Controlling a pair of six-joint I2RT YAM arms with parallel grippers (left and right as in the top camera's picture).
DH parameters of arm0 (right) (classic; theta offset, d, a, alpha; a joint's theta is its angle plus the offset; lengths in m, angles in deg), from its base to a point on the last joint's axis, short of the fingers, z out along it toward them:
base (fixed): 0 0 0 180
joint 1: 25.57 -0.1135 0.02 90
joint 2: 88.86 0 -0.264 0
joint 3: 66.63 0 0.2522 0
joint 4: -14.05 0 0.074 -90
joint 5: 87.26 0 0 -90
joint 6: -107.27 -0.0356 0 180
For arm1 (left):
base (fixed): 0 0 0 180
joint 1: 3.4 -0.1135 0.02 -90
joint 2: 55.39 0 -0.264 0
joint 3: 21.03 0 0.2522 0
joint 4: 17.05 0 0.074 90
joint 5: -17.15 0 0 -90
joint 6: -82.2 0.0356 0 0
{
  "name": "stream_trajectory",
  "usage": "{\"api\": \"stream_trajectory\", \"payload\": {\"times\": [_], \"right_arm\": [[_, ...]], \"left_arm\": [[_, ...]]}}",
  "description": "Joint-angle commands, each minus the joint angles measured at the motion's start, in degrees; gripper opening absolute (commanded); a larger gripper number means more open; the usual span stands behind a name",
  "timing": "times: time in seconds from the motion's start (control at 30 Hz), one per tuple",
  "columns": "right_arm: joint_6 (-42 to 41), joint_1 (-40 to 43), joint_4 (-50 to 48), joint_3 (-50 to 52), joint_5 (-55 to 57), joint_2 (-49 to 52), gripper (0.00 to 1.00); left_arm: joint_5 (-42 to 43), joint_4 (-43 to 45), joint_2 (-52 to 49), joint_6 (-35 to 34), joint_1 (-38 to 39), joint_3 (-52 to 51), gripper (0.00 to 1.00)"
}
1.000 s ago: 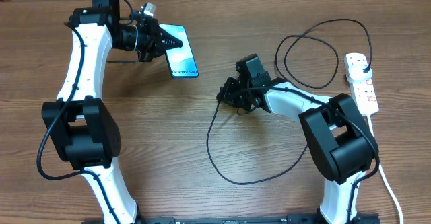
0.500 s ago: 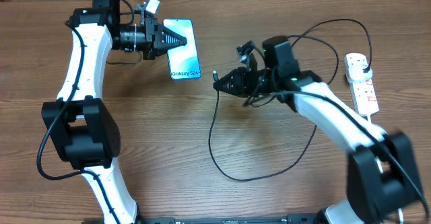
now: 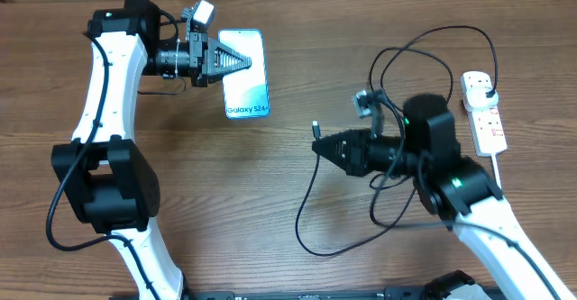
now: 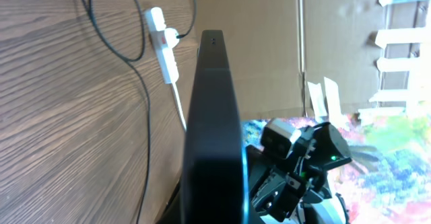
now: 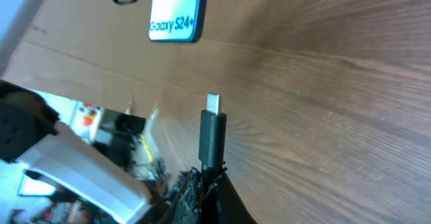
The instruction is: Plug charger to phone and switch on socket
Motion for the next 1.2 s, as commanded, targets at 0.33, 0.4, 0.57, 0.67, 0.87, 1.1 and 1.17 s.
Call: {"api": "stream_trajectory", "payload": {"times": [0.33,0.4,0.57,0.67,0.87,1.1,1.17], "right_arm": [[-14.8,-11.8,-10.0,2.2,10.8,2.0,0.04],[-14.8,-12.9,-12.2,2.2,10.7,3.1,0.04],[-14.8,-14.4,-16.3,2.2,12.6,4.5,0.04],[-14.8,-14.4,-18.5,2.2,12.7,4.6,0.04],[-14.7,-14.4,-21.7,2.2,13.2,4.6,0.04],[-14.5,-14.4,-21.7,2.2,14.1,4.9,0.04],[-14.5,-14.4,-21.7,2.2,14.1,4.9,0.04]], "left_arm": [[10.9,2.4,2.6,3.8,5.6,0.5,0.04],[10.9,2.5,2.6,3.6,5.7,0.5,0.04],[10.9,5.8,2.6,-5.1,5.7,0.5,0.05],[10.9,8.8,2.6,-10.3,5.7,0.5,0.04],[10.9,12.4,2.6,-17.7,5.7,0.5,0.05],[8.6,12.3,2.6,-18.0,6.5,0.5,0.04],[7.2,12.4,2.6,-18.8,7.0,0.5,0.04]]}}
